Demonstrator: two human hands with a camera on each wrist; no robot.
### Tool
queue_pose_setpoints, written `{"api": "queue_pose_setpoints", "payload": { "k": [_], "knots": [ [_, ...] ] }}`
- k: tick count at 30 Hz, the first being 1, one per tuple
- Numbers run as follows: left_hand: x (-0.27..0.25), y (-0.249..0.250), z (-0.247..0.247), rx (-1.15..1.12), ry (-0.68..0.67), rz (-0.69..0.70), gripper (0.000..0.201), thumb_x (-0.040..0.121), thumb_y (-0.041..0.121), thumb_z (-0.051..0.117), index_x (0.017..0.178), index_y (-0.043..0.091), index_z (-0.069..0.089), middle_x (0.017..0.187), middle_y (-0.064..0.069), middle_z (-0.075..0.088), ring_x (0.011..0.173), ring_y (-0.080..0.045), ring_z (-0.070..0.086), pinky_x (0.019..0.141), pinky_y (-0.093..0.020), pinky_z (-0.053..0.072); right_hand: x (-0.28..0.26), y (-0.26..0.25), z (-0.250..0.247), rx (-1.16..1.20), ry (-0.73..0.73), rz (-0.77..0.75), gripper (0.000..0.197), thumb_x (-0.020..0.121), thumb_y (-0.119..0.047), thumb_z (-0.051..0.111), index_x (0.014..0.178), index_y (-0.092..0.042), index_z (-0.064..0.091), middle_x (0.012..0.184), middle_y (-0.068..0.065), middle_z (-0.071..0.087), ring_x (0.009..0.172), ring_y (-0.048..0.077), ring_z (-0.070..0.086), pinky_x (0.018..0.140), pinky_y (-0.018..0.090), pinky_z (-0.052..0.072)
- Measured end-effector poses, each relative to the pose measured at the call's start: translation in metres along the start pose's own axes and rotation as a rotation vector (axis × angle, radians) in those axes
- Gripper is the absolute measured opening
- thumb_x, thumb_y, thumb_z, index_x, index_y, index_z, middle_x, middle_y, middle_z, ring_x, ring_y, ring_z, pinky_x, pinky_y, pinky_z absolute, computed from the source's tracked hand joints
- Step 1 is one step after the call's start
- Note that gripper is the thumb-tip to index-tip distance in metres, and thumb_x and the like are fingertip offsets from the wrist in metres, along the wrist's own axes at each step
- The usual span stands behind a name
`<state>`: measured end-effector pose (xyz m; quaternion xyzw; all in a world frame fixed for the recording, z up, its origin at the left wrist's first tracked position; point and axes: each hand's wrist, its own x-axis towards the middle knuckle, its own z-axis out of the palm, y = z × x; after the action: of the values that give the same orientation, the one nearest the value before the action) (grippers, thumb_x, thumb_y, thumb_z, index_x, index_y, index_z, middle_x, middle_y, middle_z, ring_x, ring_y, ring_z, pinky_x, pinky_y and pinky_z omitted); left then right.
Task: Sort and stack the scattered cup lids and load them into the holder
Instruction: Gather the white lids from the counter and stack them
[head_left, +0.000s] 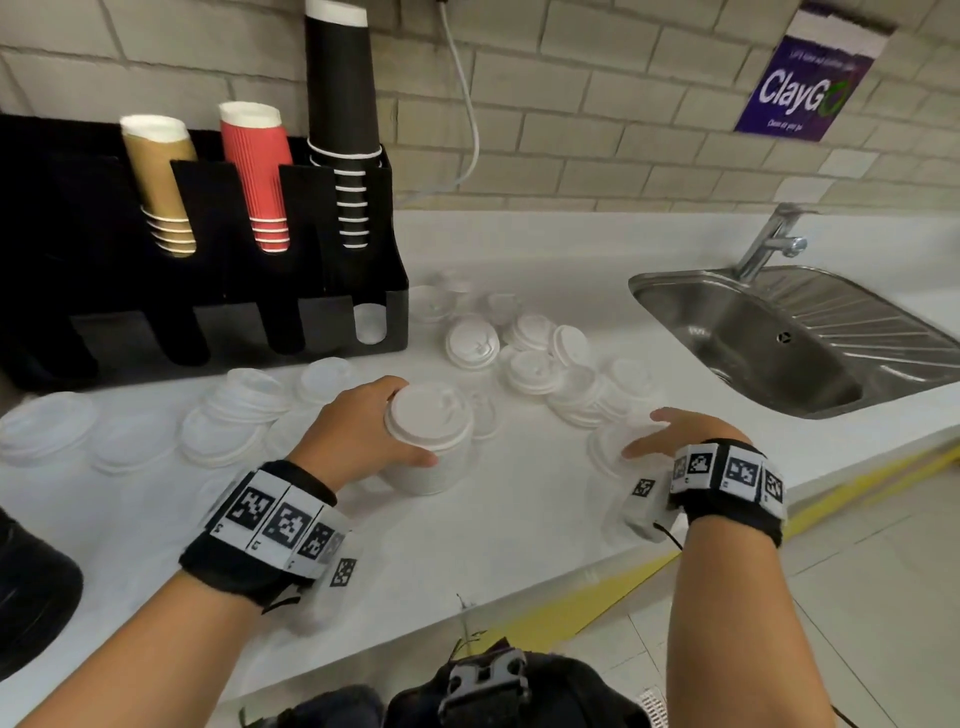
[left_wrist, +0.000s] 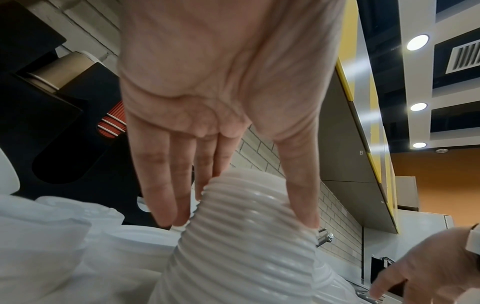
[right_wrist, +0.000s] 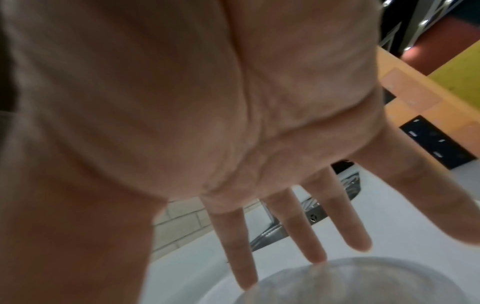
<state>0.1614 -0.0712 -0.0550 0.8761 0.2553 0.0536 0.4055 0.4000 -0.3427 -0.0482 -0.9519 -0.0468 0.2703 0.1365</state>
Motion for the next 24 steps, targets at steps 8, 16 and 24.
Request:
{"api": "queue_pose_setpoints", "payload": {
  "k": [8,16,24],
  "knots": [
    [0.000,-0.001,0.000,-0.003,-0.010,0.005,0.070,0.061,0.029,0.091,0.122,0.023,0.057,0.117,0.005,0.062,0.108,-0.020,0.058,0.096,-0.043,0.048,-0.005,-0.010,0.002,-0.139,0.042,-0.001,0.065,0.087,-0.036,0.066,0.142,-0.012,0.038,0.142,0.015,0.043,0.129,0.033,0.043,0.099,0.039,0.036],
    [0.000,-0.002,0.000,0.064,0.003,0.016,0.079,0.060,0.037,0.090,0.128,0.025,0.052,0.122,0.003,0.052,0.109,-0.020,0.055,0.096,-0.038,0.046,-0.059,-0.093,0.023,0.175,0.020,-0.589,0.060,0.071,-0.044,0.079,0.122,-0.031,0.052,0.117,-0.007,0.054,0.103,0.012,0.055,0.078,0.024,0.043],
    [0.000,-0.005,0.005,-0.059,0.040,0.019,0.125,0.055,0.033,0.093,0.153,0.027,0.015,0.126,0.005,0.053,0.109,-0.019,0.057,0.090,-0.029,0.043,-0.075,-0.146,0.066,0.041,0.001,-0.895,0.063,0.068,-0.041,0.083,0.123,-0.025,0.057,0.116,-0.003,0.055,0.101,0.012,0.054,0.078,0.020,0.043]
  ]
}}
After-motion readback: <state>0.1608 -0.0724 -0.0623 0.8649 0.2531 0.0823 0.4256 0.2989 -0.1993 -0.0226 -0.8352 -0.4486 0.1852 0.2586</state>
